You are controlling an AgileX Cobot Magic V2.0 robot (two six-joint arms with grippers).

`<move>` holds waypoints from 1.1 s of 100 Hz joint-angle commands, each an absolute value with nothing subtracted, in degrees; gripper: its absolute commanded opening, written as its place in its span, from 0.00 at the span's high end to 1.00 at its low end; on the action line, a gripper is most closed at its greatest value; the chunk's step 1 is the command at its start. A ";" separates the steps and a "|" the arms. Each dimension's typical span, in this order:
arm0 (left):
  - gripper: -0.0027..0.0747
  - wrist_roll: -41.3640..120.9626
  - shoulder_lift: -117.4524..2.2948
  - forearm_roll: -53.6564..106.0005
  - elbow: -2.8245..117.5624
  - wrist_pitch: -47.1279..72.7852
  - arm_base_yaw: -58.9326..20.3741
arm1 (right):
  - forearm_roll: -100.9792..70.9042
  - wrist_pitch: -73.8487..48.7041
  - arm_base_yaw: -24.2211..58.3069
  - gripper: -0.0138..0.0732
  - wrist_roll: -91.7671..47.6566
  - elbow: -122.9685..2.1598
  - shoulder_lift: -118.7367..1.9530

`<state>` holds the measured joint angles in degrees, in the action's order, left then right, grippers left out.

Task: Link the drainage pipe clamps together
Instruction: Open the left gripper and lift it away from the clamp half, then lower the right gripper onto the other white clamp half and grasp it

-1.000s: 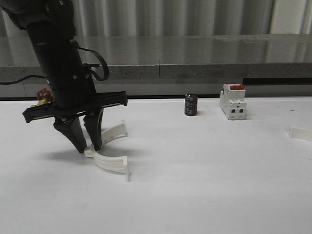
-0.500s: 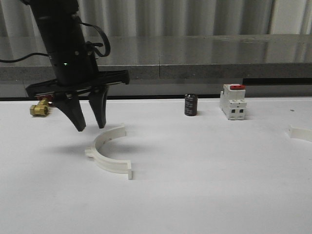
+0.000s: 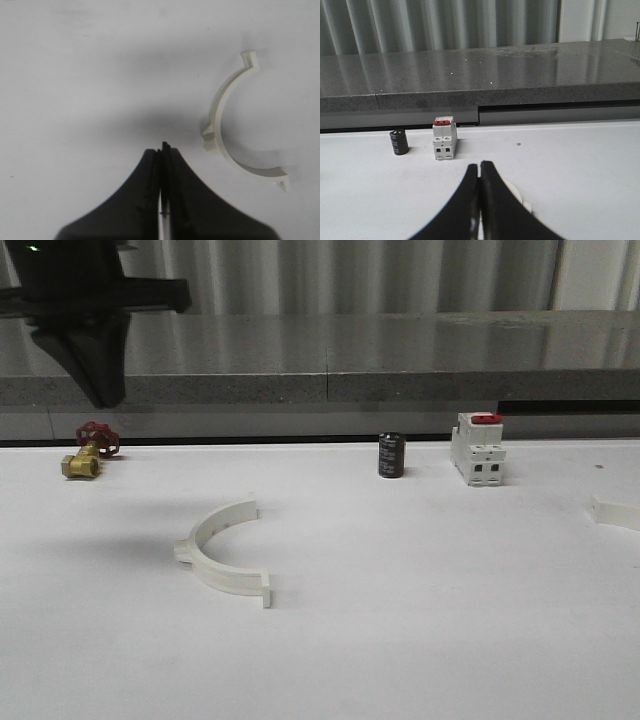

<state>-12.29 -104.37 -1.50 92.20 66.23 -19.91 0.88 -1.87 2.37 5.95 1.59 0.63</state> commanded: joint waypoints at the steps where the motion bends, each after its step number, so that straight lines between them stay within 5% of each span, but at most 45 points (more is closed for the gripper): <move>1: 0.99 -10.49 -98.48 -1.51 93.45 65.51 -17.81 | 0.79 2.34 2.24 0.92 5.88 0.64 1.73; 60: 0.99 -2.62 -81.11 -1.51 92.20 63.20 -5.93 | 0.79 2.50 2.24 0.92 5.88 0.59 1.73; 110: 0.99 -0.67 -58.96 -2.98 62.25 42.99 -4.03 | 0.79 3.82 2.25 0.92 5.88 0.59 1.73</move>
<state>-0.98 -63.54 -2.82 66.09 50.61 -4.24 0.88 -1.49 2.37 5.95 1.59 0.63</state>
